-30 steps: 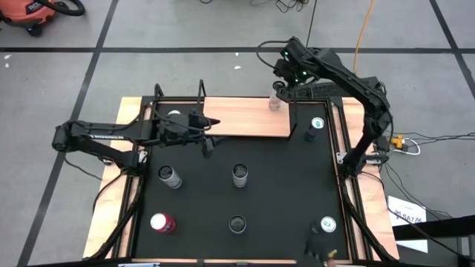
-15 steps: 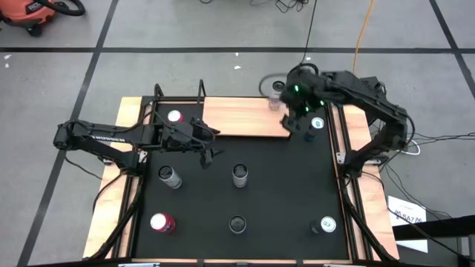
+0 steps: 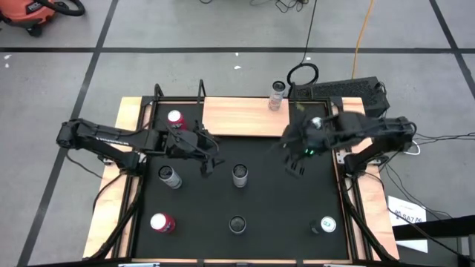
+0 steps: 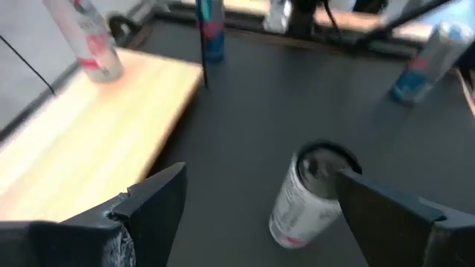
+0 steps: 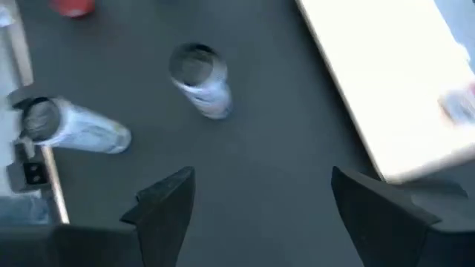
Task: Place canned beverage on shelf
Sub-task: Put the center white soda can on the shelf
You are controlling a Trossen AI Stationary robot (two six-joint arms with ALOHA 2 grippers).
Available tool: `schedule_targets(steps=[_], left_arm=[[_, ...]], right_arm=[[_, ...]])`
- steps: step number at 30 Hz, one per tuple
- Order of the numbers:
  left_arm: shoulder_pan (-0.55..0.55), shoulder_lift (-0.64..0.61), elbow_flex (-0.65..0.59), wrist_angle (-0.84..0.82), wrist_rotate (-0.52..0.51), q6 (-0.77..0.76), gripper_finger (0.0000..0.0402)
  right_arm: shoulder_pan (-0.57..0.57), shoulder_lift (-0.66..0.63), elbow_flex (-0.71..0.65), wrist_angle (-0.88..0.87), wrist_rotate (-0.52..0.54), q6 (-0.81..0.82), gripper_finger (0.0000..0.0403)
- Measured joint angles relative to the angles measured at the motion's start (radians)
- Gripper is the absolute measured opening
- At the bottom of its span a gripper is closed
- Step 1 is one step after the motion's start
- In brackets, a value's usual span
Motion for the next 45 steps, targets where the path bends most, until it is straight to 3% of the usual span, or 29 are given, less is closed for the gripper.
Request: schedule_targets(steps=[8,14,21,28,35,45], left_arm=[[-0.043,0.031,0.000,-0.017,0.006,-0.132,0.0343],[-0.079,0.057,0.000,-0.120,-0.051,-0.245,0.0343],[-0.118,0.076,0.000,-0.203,-0.071,-0.389,0.0343],[-0.155,0.076,0.000,-0.243,-0.092,-0.447,0.0343],[-0.159,0.076,0.000,-0.242,-0.104,-0.448,0.0343],[-0.160,0.076,0.000,-0.280,-0.104,-0.468,0.0343]], right_arm=[[0.005,0.143,-0.001,0.261,0.015,-0.353,0.0301],[-0.051,0.258,-0.001,0.297,-0.127,-0.550,0.0301],[-0.092,0.347,-0.001,0.330,-0.170,-0.763,0.0304],[-0.134,0.387,-0.001,0.324,-0.347,-0.821,0.0339],[-0.144,0.426,0.000,0.417,-0.344,-0.930,0.0356],[-0.159,0.473,-0.001,0.382,-0.372,-0.961,0.0357]])
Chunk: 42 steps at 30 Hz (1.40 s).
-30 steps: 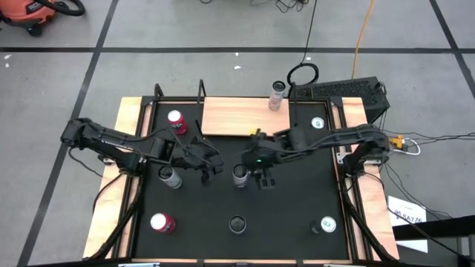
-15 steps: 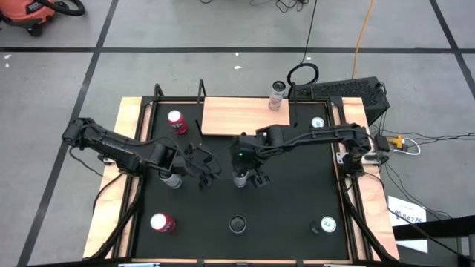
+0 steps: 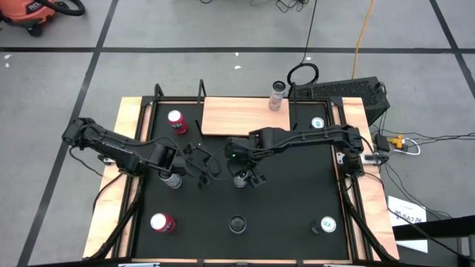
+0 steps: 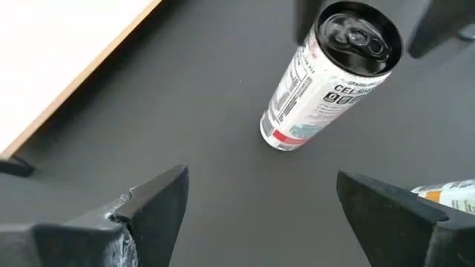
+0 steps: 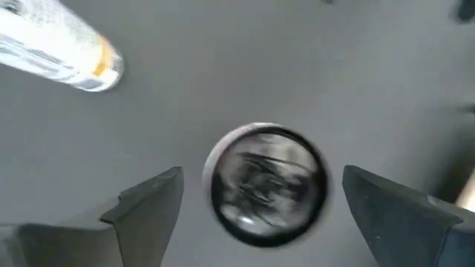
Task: Place canned beverage on shelf
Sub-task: Put the center white soda can on the shelf
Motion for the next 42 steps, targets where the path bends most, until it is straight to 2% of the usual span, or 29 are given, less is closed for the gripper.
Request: schedule_targets(steps=[5,18,22,27,34,42], left_arm=[[0.001,0.000,0.000,-0.012,0.000,-0.005,0.0343],[0.001,0.000,0.000,-0.016,-0.005,-0.026,0.0343],[0.001,0.000,0.000,-0.016,-0.005,-0.031,0.0343],[0.001,0.000,0.000,-0.014,-0.005,-0.030,0.0343],[0.001,0.000,0.000,-0.013,-0.009,-0.030,0.0343],[0.001,0.000,0.000,-0.011,-0.057,-0.030,0.0343]], right_arm=[[0.000,0.019,0.000,0.023,-0.028,0.014,0.0354],[-0.006,0.061,0.001,0.000,0.002,0.055,0.0351],[-0.006,0.062,0.001,0.004,0.000,0.081,0.0318],[-0.008,0.062,0.001,-0.001,0.004,0.135,0.0238],[-0.027,0.026,0.001,-0.051,0.076,0.304,0.0234],[-0.129,-0.069,0.061,-0.166,0.161,0.486,0.0239]])
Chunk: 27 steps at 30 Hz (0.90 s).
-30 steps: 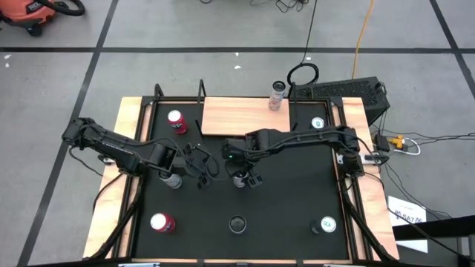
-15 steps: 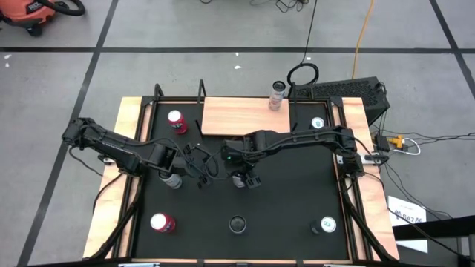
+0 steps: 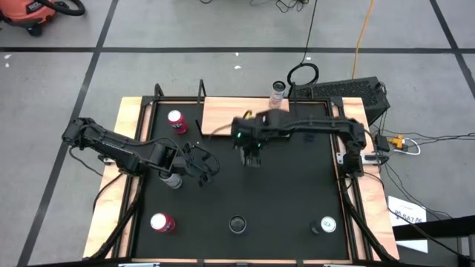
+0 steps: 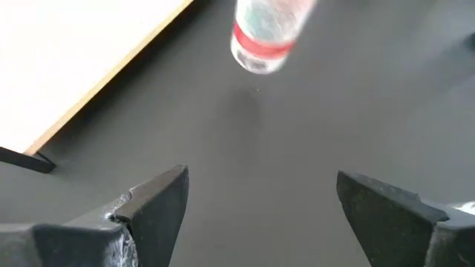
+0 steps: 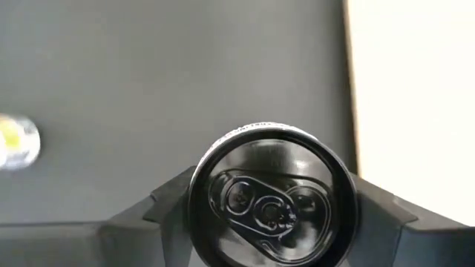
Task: Place canned beverage on shelf
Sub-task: Put the center white soda can on the shelf
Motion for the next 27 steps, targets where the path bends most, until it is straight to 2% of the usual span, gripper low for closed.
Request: schedule_targets(steps=[6,15,27], left_arm=[[0.000,0.000,0.000,0.009,-0.015,0.000,0.0343],[0.000,0.000,0.000,0.008,-0.018,0.000,0.0343],[0.000,0.000,0.000,0.007,-0.022,0.001,0.0343]], right_arm=[[-0.120,-0.084,0.006,-0.022,0.005,0.120,0.0239],[-0.287,-0.116,-0.015,-0.179,0.188,0.274,0.0241],[-0.389,-0.113,-0.157,-0.075,0.181,0.353,0.0242]])
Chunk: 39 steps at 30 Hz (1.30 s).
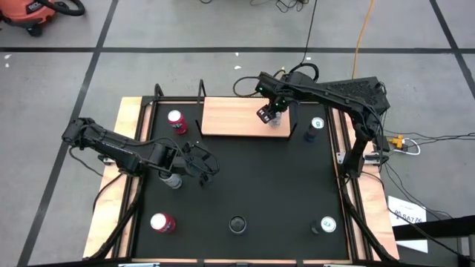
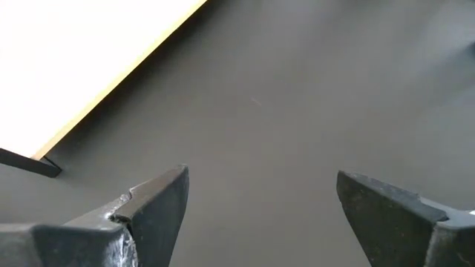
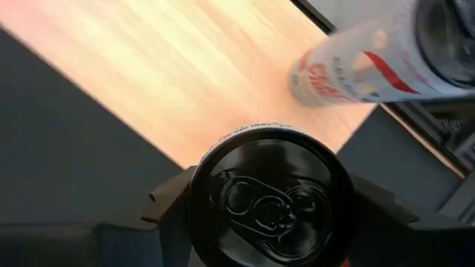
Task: Place canned beverage on shelf
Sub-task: Put the center white soda can on the shelf
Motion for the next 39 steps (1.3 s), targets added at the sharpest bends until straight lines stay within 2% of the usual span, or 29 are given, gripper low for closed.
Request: schedule_targets(steps=[15,23,33,39], left_arm=[[0.000,0.000,0.000,-0.012,0.004,0.057,0.0343],[0.000,0.000,0.000,-0.113,0.008,0.055,0.0343],[0.000,0.000,0.000,-0.135,0.008,0.055,0.0343],[0.000,0.000,0.000,-0.138,0.008,0.058,0.0343]], right_arm=[[-0.067,0.000,-0.038,0.053,-0.005,-0.001,0.0244],[-0.077,0.000,-0.038,0.070,-0.062,-0.026,0.0286],[-0.079,-0.001,-0.038,0.071,-0.055,-0.034,0.0290],[-0.079,-0.011,-0.038,0.077,-0.055,-0.040,0.0314]])
